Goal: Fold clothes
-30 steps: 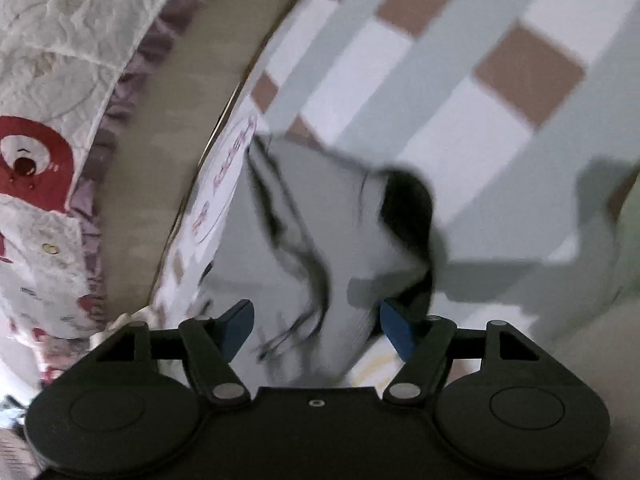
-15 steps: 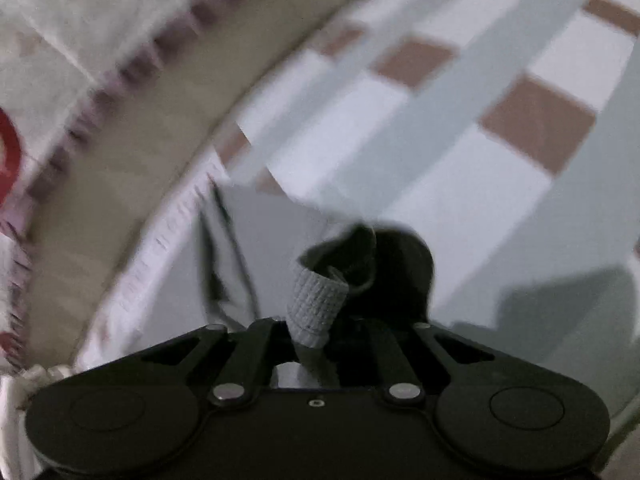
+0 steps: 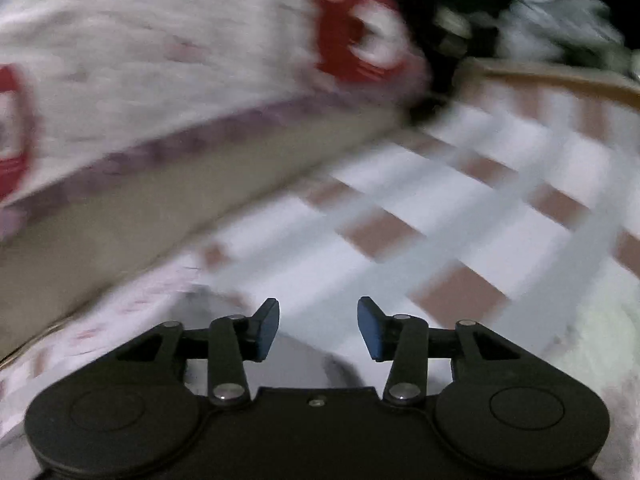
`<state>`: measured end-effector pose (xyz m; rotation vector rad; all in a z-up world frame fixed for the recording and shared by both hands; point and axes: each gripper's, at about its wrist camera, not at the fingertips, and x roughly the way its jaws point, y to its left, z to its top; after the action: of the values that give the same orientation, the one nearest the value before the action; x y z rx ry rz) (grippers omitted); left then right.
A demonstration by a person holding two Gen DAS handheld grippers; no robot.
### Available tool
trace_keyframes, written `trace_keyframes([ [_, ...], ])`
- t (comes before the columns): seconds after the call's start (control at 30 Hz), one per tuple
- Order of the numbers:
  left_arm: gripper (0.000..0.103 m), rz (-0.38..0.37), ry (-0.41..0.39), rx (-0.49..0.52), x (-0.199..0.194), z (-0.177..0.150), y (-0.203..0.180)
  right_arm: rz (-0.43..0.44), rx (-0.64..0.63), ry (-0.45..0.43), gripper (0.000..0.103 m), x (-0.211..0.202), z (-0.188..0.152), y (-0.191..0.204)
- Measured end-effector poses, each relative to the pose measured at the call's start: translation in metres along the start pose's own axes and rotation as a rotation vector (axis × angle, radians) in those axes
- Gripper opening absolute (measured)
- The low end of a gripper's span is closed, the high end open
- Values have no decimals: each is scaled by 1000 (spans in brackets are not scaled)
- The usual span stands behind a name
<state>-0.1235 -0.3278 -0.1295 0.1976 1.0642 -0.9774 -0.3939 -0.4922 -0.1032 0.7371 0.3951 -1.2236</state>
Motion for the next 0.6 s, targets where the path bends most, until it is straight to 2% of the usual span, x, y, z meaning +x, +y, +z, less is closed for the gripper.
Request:
trace_keyframes([
  [0.1, 58, 116, -81, -83, -34, 2, 55, 168, -142, -25, 50, -5, 7, 29],
  [0.23, 58, 327, -135, -257, -68, -13, 148, 379, -423, 143, 49, 15, -10, 102],
  [0.3, 58, 383, -143, -351, -79, -26, 193, 438, -543, 191, 49, 17, -30, 133],
  [0.37, 58, 420, -170, -455, -89, -38, 231, 471, -649, 225, 49, 21, -50, 158],
  [0.47, 58, 381, -225, -571, -96, -47, 268, 474, -778, 242, 49, 29, -80, 182],
  [0.6, 60, 362, -252, -595, -90, -47, 287, 463, -828, 253, 49, 34, -97, 177],
])
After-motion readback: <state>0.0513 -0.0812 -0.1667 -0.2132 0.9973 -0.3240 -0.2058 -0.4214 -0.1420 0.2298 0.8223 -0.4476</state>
